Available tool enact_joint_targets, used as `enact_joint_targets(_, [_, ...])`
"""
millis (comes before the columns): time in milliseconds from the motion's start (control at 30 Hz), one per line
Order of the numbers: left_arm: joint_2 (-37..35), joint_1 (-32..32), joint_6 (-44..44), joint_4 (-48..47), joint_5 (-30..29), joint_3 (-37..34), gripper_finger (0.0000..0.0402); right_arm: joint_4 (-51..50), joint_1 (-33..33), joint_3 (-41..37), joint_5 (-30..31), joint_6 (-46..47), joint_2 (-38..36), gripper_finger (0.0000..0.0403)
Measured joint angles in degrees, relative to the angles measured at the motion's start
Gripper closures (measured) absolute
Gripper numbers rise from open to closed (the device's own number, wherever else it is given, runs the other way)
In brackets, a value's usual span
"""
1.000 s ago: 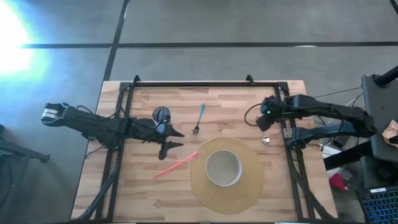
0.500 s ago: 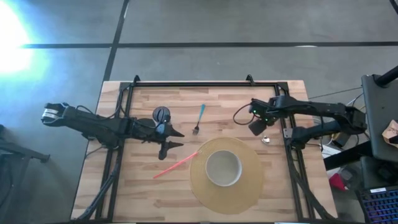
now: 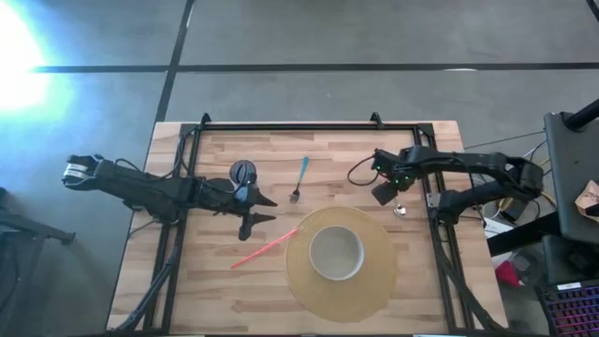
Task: Pick & Place Utensil
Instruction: Put the orange spoon into the gray bowl
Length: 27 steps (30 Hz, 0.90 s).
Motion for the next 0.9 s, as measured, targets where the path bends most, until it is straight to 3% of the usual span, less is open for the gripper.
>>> enact_joint_targets(900, [0.02, 0.0, 0.02, 0.0, -0.02, -0.35, 0.0227, 7.82, -2.35, -2.86, -0.06, -1.01, 9.38, 0.025])
